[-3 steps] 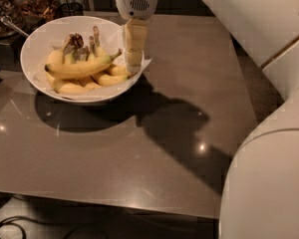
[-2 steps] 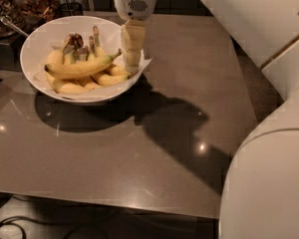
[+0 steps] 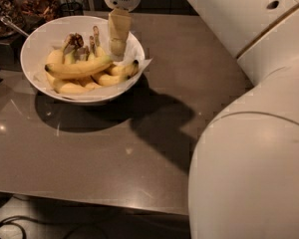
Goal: Pick banana from white bowl
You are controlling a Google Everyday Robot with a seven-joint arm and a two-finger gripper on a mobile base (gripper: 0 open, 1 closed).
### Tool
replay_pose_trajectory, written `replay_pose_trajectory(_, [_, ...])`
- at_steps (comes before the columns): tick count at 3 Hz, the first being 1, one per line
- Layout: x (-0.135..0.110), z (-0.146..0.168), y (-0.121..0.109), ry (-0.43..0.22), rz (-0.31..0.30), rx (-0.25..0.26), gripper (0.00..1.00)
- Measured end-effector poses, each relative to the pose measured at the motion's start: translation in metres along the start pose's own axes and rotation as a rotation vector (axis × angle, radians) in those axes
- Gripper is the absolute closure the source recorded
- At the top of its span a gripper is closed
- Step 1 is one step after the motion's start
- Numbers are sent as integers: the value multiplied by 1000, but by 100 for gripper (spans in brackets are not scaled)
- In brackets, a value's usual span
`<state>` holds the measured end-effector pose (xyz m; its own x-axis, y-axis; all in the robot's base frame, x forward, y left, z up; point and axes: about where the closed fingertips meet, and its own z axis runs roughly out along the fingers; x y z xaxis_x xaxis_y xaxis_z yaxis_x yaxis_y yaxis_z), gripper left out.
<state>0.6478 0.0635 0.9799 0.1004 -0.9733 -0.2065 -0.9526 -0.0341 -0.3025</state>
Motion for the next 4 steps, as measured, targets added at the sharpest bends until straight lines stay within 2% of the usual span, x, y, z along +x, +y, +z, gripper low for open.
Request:
replay_pose_trajectory(2, [-25,2,-20,-8,39,6,0])
replay_pose_trajectory(3, [-35,7,-28,-10,51,1,3])
replay_pose_trajectory(4, [-42,19,-27,-28,66,-27,15])
